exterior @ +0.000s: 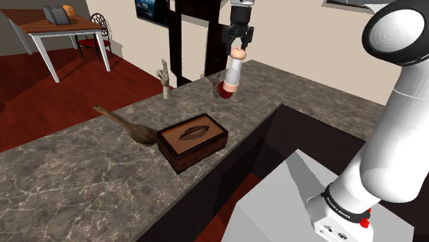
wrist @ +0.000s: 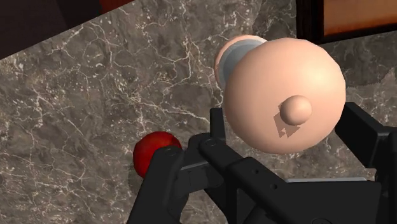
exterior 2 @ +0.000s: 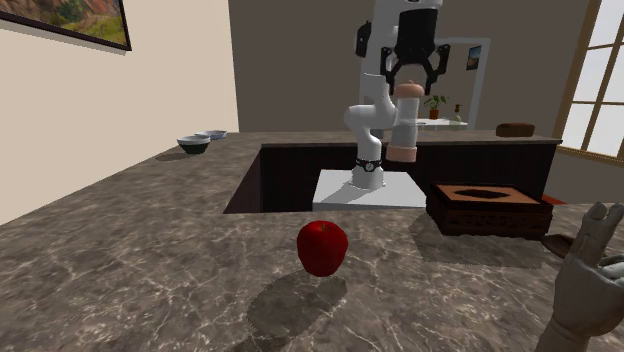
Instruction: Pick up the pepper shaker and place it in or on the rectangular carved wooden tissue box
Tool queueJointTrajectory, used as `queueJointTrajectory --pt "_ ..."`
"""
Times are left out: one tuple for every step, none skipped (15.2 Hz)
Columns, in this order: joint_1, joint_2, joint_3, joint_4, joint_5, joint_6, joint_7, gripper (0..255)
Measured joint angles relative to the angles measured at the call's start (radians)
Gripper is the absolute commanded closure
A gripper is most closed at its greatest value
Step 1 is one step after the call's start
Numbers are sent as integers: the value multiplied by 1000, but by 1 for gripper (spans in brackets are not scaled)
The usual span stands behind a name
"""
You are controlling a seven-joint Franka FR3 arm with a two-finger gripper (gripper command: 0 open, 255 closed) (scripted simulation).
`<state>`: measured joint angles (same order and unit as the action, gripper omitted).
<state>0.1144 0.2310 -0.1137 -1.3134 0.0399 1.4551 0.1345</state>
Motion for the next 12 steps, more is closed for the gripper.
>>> queueJointTrajectory --pt "10 -8 6 -2 -1 -5 16 255" --pt "25 -13 15 -12 -1 0 40 255" --pt "39 -22 23 -22 -2 1 62 255" --pt "53 -22 33 -14 -2 -5 86 255" --pt "68 -30 42 -26 -2 -1 110 255" --pt "83 -41 51 -34 -3 -4 133 255" --pt "95 -55 59 -47 -3 -4 153 255" --pt "108 -41 68 -17 -2 -18 176 255" --pt "122 -42 78 -14 -2 -22 200 255" --pt "136 -39 87 -8 -2 -25 222 255" --pt "148 -34 95 -1 -2 -26 243 255" --pt "162 -21 104 28 -2 -42 267 255"
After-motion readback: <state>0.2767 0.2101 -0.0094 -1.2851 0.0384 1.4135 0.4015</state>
